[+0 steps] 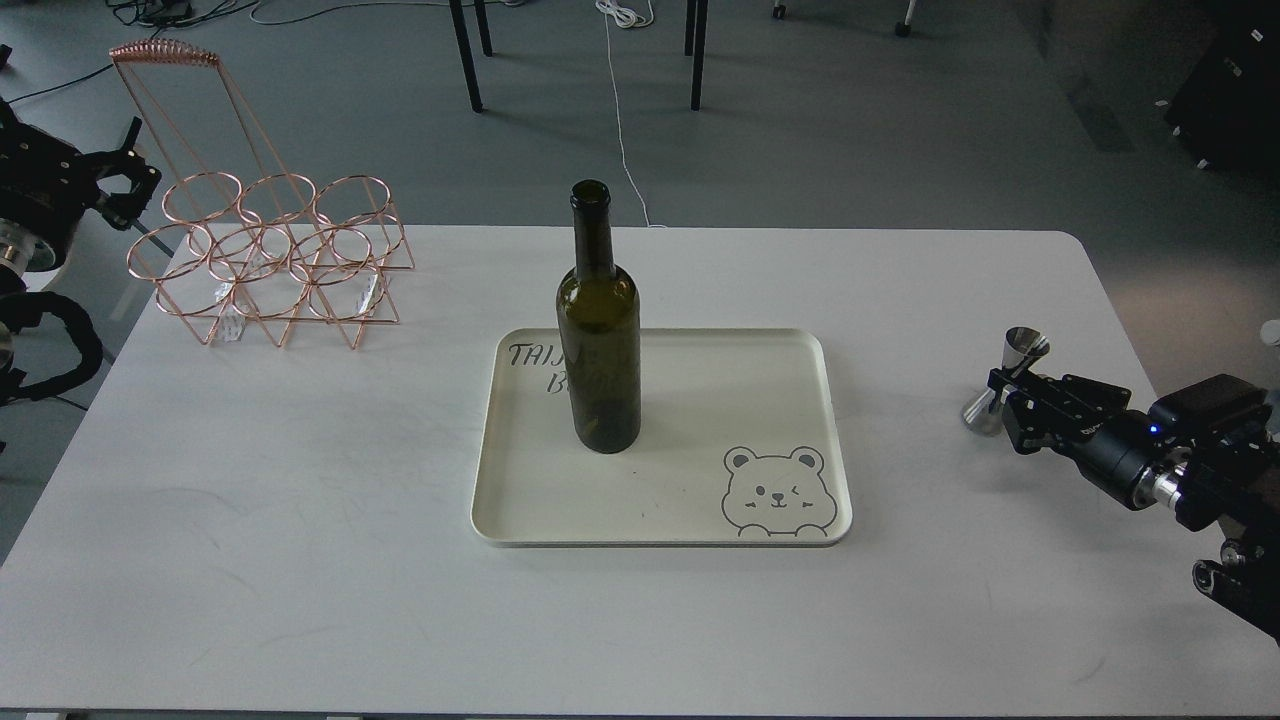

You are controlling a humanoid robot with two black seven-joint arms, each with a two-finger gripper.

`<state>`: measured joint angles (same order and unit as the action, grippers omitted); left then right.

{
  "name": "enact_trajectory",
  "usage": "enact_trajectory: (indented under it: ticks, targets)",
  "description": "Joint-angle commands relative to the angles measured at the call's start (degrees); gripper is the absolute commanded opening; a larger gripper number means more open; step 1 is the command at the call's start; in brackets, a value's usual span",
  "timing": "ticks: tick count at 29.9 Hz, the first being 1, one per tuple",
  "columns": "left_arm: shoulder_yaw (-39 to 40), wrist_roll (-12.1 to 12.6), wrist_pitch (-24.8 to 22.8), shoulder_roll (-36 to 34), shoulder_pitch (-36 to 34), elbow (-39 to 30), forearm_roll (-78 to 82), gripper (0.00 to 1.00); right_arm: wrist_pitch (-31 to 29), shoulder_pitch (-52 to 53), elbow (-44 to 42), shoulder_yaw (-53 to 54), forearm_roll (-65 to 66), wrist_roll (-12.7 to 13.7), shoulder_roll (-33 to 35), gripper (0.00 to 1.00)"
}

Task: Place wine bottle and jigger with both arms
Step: 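Carry the jigger off the tray and lower it onto the table, then open the right gripper and withdraw it from the jigger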

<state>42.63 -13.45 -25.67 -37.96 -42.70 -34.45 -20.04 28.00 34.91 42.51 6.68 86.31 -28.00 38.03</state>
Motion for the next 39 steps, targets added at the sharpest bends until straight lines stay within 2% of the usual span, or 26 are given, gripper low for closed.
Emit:
enact_trajectory:
  ticks: [1, 3, 10, 15, 17, 19, 21, 27, 31, 39]
  targets:
    - [0.00, 0.00, -0.08, -0.18, -0.02, 0.00, 0.00, 0.99, 0.00, 0.07, 0.21, 0.00, 0.00, 0.00, -0.06, 0.27]
    - [0.00, 0.00, -0.08, -0.27, -0.02, 0.00, 0.00, 0.99, 0.00, 0.07, 0.30, -0.09, 0.00, 0.00, 0.03, 0.35]
    - [-0.09, -0.08, -0.08, -0.27, -0.02, 0.00, 0.09, 0.99, 0.00, -0.11, 1.08, -0.35, -0.09, 0.00, 1.25, 0.44]
    - [-0.09, -0.08, -0.16, -0.27, -0.02, 0.00, 0.00, 0.99, 0.00, -0.54, 4.59, -0.61, -0.09, 0.00, 5.37, 0.61]
    - [0.00, -0.08, -0.16, -0.36, -0.02, 0.00, 0.00, 0.99, 0.00, -1.25, 7.23, -0.61, -0.09, 0.00, 8.36, 0.70]
    - [-0.09, -0.08, -0.08, -0.36, -0.02, 0.00, 0.00, 0.99, 0.00, -2.04, 9.16, -0.44, -0.26, 0.00, 10.30, 0.84]
    - [-0.09, -0.08, -0.08, -0.36, -0.02, 0.00, 0.00, 0.99, 0.00, -3.35, 11.01, -0.52, -0.44, 0.00, 12.32, 0.91]
    - [0.00, -0.08, -0.08, -0.88, -0.02, 0.00, 0.00, 0.99, 0.00, -5.91, 19.61, 0.00, -1.40, 0.00, 19.09, 0.94]
    - [-0.09, 0.00, 0.19, -1.59, -0.02, -0.17, 0.00, 0.99, 0.00, -3.72, 26.65, 0.44, -8.68, 0.00, 23.22, 0.94]
    - [-0.70, 0.71, 0.10, -4.04, 0.16, -1.23, 0.17, 0.99, 0.00, 14.37, 27.28, 1.14, -24.24, 0.00, 24.29, 0.97]
